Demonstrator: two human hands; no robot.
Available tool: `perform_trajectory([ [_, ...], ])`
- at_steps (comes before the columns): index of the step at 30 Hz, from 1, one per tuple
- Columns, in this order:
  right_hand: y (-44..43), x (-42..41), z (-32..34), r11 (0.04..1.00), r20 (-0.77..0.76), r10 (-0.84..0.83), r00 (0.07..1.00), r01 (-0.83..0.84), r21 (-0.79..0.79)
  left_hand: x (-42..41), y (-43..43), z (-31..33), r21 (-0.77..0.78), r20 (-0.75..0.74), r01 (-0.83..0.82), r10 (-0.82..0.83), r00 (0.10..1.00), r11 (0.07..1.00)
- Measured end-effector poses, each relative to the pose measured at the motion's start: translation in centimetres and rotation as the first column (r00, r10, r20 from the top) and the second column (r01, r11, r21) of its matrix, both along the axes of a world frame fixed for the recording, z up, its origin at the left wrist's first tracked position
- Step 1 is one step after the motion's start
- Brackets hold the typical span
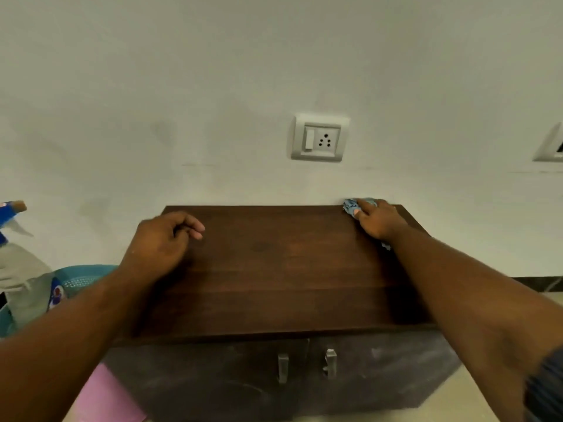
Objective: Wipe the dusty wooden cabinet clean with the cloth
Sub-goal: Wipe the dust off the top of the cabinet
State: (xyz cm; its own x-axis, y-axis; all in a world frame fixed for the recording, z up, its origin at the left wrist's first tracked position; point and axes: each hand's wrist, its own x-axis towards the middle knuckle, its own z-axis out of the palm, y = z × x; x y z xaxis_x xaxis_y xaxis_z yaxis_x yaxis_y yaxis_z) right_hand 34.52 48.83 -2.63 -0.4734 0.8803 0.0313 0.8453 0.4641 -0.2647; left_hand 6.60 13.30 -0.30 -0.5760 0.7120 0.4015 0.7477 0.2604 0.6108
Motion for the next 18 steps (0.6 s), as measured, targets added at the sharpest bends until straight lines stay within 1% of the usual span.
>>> perform_trajectory([
  [2,-0.2,-2.1,0.2,1.000,0.028,-0.014,0.999,0.014,0.026,-1.0,-0.3,-0.7,-0.059,0.014,-0.031,0.032,0.999,0.998],
  [5,-3.0,-5.9,0.1,0.996,0.117,0.021,0.993,-0.031,0.078,-2.2,-0.2,-1.3,-0.106,0.034,-0.085,0.089,0.995,0.991],
  [7,-6.0,-8.9,0.2,0.992,0.116,0.095,0.989,-0.103,0.073,-2.3,0.4,-1.5,-0.090,0.040,-0.110,0.114,0.993,0.990],
  [8,-7.8,-10.9,0.4,0.980,0.090,0.172,0.981,-0.180,0.084,-2.3,0.6,-1.4,-0.069,0.034,-0.112,0.114,0.993,0.991],
  [9,-9.6,-12.7,0.5,0.958,0.060,0.262,0.963,-0.267,0.100,-2.0,1.1,-1.3,-0.048,0.025,-0.101,0.102,0.994,0.994],
  [11,-13.6,-16.1,0.6,0.885,0.020,0.452,0.892,-0.451,0.120,-1.3,2.0,-0.9,-0.006,0.003,-0.067,0.067,0.998,0.998],
  [13,-17.0,-18.3,0.4,0.804,0.011,0.590,0.807,-0.589,0.081,-0.5,2.8,-0.6,0.031,-0.031,-0.018,0.019,0.999,0.999],
  [16,-17.6,-18.2,0.4,0.732,-0.010,0.680,0.733,-0.680,-0.031,0.5,3.4,-0.3,0.044,-0.054,0.000,0.002,0.999,0.999],
  [17,-16.7,-17.3,0.6,0.719,-0.014,0.693,0.721,-0.692,-0.057,0.6,3.4,-0.2,0.044,-0.051,-0.003,0.005,0.999,0.999],
  [18,-15.2,-16.0,0.9,0.727,-0.014,0.683,0.730,-0.682,-0.076,0.7,3.5,0.0,0.042,-0.049,-0.004,0.006,0.999,0.999],
])
